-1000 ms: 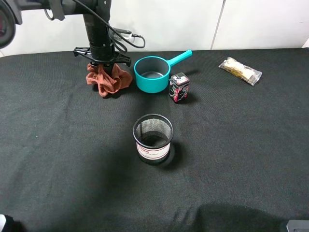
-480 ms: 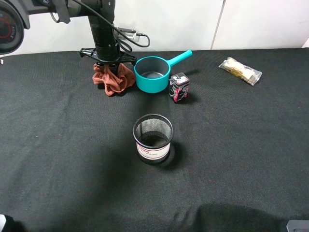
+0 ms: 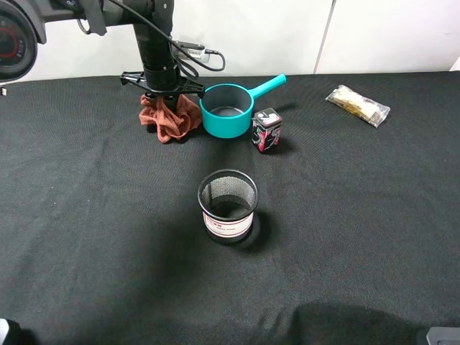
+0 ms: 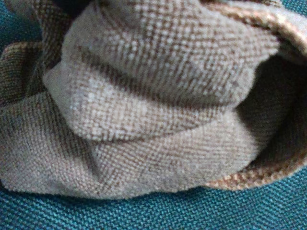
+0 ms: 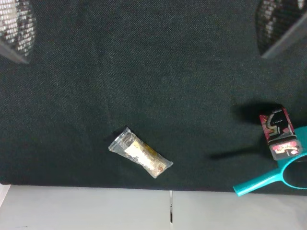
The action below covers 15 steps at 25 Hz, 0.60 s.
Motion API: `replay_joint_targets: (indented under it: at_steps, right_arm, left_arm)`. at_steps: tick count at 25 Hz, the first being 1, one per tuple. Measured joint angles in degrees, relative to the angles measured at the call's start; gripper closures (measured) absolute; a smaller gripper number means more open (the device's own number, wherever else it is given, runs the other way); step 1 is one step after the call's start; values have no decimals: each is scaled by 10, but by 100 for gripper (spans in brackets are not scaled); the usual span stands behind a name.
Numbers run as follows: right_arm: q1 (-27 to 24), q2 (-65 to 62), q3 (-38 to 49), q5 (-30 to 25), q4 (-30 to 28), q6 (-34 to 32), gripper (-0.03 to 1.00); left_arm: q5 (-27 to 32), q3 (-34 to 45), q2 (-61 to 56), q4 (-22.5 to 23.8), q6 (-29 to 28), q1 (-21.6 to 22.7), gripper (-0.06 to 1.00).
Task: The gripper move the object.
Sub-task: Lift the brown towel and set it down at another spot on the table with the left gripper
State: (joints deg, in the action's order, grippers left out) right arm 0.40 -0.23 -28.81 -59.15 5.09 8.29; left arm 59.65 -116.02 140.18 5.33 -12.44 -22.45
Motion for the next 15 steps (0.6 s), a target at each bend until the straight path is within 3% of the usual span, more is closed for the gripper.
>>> replay_joint_targets:
  at_steps: [15]
  right_arm:
    - [0,0,0,0,0,0,27]
  left_arm:
    - [-11,0,0,0,2,0,80]
